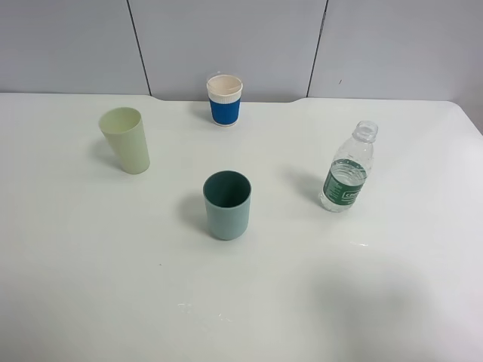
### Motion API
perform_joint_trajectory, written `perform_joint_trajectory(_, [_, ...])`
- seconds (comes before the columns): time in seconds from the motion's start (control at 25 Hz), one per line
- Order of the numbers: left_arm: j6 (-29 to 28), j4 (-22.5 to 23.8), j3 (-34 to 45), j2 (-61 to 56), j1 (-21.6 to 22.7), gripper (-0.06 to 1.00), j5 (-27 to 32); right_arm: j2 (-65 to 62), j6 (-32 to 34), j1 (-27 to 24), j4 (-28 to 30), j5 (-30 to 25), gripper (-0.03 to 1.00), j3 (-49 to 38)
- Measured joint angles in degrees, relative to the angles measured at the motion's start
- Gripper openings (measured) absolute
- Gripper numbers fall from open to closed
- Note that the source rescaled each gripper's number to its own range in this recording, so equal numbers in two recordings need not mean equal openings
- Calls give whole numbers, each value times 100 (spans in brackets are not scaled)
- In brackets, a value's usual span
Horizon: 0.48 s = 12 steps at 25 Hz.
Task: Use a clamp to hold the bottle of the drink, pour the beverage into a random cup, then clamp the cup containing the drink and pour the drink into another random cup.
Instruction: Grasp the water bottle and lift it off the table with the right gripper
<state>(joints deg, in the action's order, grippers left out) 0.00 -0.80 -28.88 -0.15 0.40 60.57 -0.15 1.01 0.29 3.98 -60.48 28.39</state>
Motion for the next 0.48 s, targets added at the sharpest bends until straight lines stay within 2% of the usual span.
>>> perform_joint_trajectory(0.48, [0,0,0,0,0,100,0,0,0,0,0,0,100,0])
